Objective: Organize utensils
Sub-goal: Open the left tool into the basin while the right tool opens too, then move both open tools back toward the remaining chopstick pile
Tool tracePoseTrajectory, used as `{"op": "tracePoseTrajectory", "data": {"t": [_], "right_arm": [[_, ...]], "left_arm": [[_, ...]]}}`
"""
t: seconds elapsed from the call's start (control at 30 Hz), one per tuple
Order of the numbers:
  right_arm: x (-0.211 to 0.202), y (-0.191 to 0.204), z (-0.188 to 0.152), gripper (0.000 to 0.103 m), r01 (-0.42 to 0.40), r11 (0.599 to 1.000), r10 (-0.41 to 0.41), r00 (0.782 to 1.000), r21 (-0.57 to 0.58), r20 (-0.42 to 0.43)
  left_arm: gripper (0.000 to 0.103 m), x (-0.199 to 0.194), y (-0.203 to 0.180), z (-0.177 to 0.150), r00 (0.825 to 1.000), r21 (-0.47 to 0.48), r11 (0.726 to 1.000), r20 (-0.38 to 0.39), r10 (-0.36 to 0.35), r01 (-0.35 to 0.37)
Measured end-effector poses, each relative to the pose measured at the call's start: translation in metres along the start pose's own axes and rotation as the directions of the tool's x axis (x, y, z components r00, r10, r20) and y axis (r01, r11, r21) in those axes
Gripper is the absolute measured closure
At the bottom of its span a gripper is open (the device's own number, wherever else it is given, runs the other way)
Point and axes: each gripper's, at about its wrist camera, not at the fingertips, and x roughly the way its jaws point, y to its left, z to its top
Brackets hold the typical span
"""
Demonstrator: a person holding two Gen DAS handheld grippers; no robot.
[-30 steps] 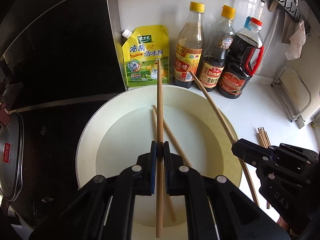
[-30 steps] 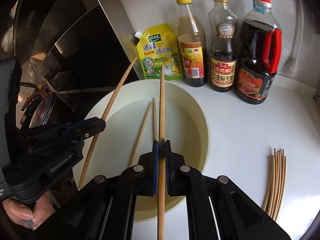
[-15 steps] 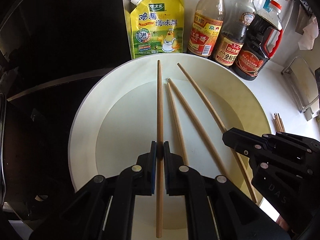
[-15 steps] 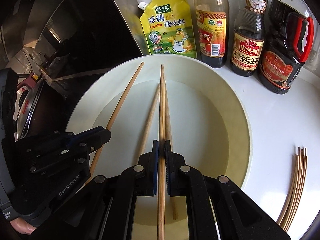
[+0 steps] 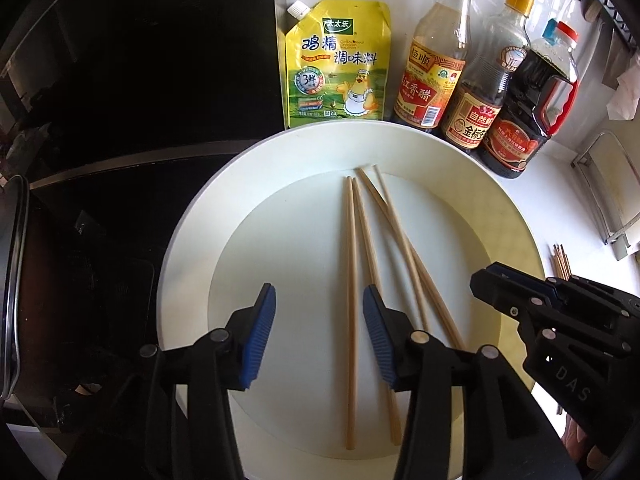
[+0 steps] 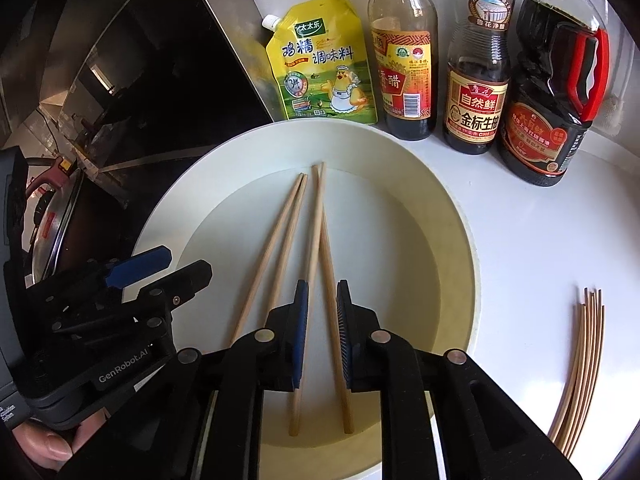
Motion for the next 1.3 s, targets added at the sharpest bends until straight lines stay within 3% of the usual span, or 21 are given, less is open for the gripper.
{"op": "tracePoseTrajectory", "data": {"t": [0.5, 0.8, 0.87, 1.1, 1.3], "right_arm": [[-0.023, -0.002, -0.009, 0.089, 0.003, 1.000, -0.004, 0.999, 0.015, 0.037], [-0.046, -0.003, -0.020, 0.084, 0.001, 1.000, -0.003, 0.997, 0.023, 0.081], [-0.051, -0.004, -0.022, 0.083, 0.003, 1.000, -0.005, 0.996, 0.027, 0.092], [-0.069, -0.014, -0.031, 0.083, 0.009, 0.999, -0.016, 0.991, 0.052, 0.130], [-0.085, -0.025, -0.041, 0.076, 0.011, 0.997, -0.023, 0.987, 0.072, 0.158]], "left_arm": [[0.056, -0.018, -0.006, -0.006, 1.000, 0.010, 1.000, 0.026, -0.007, 0.006], [0.050, -0.036, -0.013, -0.014, 0.999, 0.013, 1.000, 0.051, -0.008, 0.008], [0.044, -0.039, -0.016, -0.016, 0.998, 0.014, 1.000, 0.057, -0.006, 0.005], [0.043, -0.052, -0.030, -0.021, 0.997, 0.034, 0.999, 0.077, -0.015, 0.012], [0.041, -0.062, -0.043, -0.025, 0.996, 0.051, 0.998, 0.090, -0.026, 0.021]]}}
